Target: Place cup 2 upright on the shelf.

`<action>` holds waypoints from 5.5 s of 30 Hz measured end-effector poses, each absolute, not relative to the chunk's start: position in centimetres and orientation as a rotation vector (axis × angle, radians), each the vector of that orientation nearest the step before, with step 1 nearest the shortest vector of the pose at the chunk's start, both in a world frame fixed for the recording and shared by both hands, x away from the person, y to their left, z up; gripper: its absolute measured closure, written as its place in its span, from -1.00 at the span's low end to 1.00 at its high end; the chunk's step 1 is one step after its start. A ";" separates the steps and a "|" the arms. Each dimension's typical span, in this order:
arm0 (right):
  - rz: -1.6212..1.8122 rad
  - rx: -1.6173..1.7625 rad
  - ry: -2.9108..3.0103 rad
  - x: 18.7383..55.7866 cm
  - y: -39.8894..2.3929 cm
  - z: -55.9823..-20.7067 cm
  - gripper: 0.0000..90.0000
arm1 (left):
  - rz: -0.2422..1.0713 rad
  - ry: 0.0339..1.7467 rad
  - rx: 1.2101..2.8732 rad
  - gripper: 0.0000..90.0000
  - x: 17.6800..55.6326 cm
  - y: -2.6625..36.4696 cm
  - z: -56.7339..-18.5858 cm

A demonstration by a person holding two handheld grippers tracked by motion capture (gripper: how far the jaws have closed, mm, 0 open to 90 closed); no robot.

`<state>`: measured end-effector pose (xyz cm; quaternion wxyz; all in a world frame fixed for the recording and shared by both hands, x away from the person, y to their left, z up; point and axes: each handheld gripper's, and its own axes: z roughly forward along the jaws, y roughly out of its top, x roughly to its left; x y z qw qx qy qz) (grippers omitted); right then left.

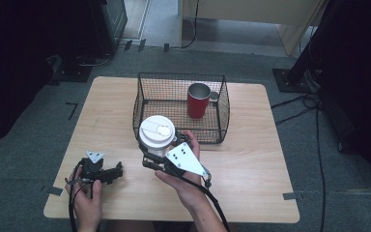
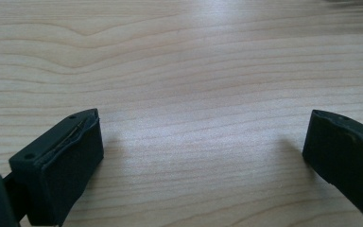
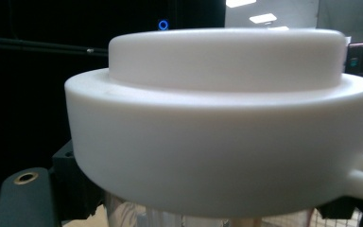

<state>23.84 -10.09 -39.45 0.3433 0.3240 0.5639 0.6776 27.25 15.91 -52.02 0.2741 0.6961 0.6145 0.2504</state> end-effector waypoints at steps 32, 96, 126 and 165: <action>1.644 0.896 1.407 34.5 -10.3 -36.6 -0.64 | 0.673 1.650 1.876 -1.00 27.2 15.9 -52.0; 1.384 1.009 1.736 46.7 -10.1 -43.9 -0.64 | 0.674 1.651 1.876 -1.00 27.2 15.9 -52.0; 1.388 1.065 1.805 46.1 -12.2 -44.5 -0.81 | 0.673 1.651 1.878 -1.00 27.2 15.9 -52.0; 1.511 0.925 1.690 39.3 -17.1 -40.3 -1.00 | 0.674 1.652 1.873 -1.00 27.2 15.9 -52.0</action>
